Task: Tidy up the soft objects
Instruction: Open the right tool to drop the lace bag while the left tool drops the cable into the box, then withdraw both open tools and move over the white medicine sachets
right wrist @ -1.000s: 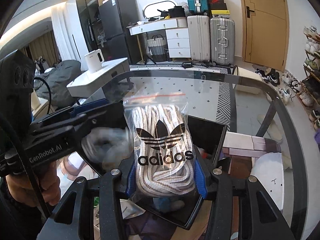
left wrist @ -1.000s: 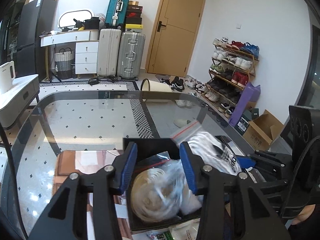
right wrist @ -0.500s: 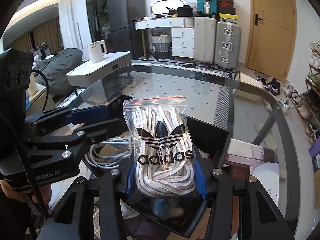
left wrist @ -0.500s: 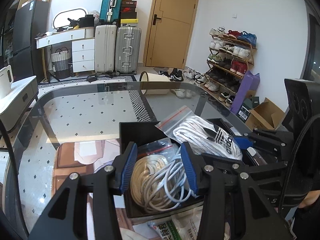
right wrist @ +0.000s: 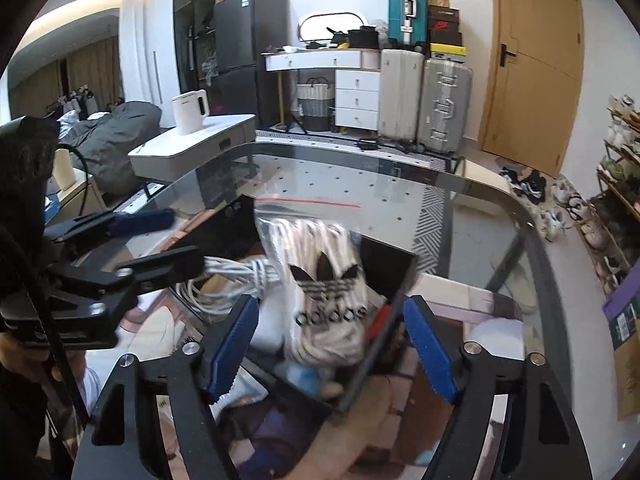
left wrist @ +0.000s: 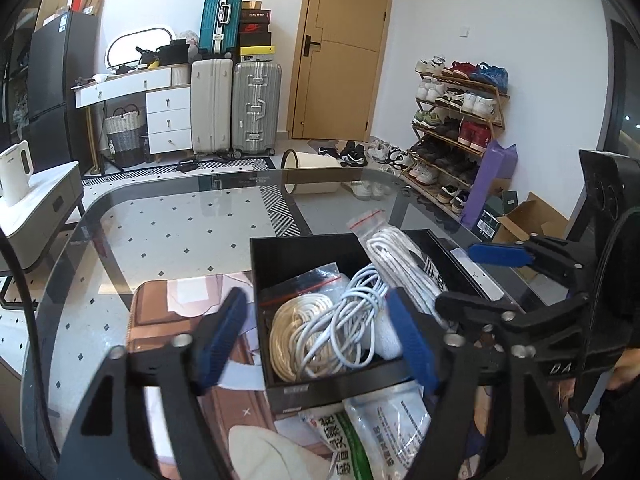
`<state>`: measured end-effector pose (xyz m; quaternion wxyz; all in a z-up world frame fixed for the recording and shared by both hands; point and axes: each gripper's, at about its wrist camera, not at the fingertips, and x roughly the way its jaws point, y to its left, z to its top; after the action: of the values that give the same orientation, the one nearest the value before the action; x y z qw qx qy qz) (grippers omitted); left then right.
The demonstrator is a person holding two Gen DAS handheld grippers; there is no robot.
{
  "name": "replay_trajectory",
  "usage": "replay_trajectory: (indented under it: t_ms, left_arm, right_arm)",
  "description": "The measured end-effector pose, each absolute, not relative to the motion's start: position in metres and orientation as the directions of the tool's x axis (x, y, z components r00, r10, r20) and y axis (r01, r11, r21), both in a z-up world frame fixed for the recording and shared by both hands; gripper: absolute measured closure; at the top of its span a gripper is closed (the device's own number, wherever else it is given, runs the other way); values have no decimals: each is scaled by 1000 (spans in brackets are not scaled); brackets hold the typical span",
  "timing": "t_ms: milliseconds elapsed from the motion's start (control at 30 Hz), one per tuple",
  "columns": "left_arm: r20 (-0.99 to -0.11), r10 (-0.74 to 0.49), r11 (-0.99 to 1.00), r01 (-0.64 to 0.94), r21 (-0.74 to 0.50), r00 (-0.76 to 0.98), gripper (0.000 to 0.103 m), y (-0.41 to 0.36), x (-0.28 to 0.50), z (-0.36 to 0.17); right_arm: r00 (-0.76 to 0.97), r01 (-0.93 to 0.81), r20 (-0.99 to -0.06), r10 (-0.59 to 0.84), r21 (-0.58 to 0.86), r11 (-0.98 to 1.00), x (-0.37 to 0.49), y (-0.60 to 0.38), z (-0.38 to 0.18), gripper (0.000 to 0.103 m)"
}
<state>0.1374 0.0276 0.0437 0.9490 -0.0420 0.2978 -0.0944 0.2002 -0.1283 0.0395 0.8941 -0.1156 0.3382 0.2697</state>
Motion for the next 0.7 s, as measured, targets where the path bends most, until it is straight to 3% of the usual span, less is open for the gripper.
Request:
replay_trajectory:
  t_ms: [233,300,700]
  left_arm:
    - [-537,-181,983,149,-104,824,0,34,114,49]
    - [-538,-173,985,142,-99,825,0,35,108,48]
    - [-561,-131,991,92,-97,818,0,52,75,39]
  right_arm:
    - [630,-532,-655,416,26,847,178,-143,41,7]
    - [631,-531,-653,420,31,847,169,-141,41,2]
    - [618,-503,-654,436,98,859,131,-144,37,1]
